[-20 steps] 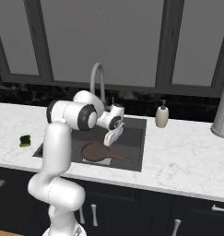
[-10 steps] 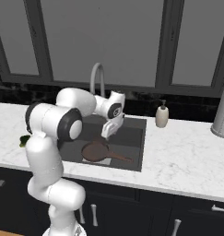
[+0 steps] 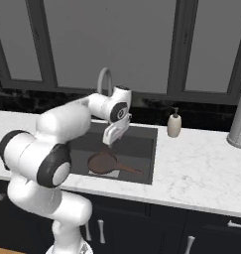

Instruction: Pick the pan and sponge and place them into the sink. Then turn on the water.

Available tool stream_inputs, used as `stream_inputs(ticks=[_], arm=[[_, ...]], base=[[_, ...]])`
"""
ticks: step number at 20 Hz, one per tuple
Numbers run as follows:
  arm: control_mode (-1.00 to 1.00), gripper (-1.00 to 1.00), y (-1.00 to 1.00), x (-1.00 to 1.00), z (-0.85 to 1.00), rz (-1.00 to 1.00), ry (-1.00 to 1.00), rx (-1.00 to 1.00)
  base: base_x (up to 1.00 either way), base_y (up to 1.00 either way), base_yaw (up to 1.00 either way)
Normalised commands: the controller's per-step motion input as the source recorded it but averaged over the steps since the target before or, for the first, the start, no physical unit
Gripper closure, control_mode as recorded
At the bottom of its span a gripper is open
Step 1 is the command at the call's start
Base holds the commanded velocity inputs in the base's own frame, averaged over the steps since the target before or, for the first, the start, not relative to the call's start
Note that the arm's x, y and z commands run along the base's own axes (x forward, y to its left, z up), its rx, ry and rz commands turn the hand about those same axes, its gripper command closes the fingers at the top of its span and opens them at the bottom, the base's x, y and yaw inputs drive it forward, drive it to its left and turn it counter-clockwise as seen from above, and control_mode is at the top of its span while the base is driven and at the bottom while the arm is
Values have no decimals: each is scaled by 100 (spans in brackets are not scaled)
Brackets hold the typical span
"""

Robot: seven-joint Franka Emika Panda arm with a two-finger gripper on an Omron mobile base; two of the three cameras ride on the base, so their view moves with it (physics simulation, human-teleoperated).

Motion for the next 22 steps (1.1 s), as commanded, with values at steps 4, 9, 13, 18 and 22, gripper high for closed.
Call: stream_inputs(ticks=[4,9,13,18,22], arm=[[-100,-100,0,-2,0,0,2,-2],[-100,-100,25,-24,1,-2,-8,0],[-100,-100,61,-49,17,-13,-8,0],[-100,-100,91,-41,22,-18,-1,0],[-100,-100,100,-32,12,-21,0,0]], base=[[0,0,0],[0,0,0],[0,0,0],[0,0,0],[0,0,0]])
